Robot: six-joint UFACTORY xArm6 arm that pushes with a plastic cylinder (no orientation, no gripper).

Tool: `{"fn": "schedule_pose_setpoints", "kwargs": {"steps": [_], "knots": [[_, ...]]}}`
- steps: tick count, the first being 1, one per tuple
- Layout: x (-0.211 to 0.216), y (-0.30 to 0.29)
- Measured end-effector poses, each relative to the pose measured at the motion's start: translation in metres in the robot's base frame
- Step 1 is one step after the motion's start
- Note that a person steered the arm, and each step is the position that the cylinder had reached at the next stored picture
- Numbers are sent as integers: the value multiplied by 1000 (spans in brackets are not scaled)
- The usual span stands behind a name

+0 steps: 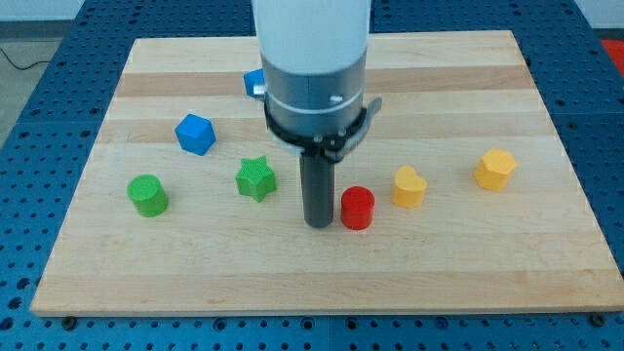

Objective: Move the red circle parallel to yellow heart

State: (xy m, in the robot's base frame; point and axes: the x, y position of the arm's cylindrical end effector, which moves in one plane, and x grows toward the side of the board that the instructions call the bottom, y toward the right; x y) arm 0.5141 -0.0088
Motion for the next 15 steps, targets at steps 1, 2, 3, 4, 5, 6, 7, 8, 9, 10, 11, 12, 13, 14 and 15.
{"fn": "schedule_pose_setpoints", "kwargs": {"steps": [1,2,3,4,5,6,7,8,9,10,11,12,13,14,15], "knots": [[-24,-1],[7,-26],[40,-17],[43,22],[15,36],[-19,43],[-7,42],[-2,48],[-30,52],[-59,52],[-46,55],[-58,69],[-97,70],[-116,68],[-112,94]]}}
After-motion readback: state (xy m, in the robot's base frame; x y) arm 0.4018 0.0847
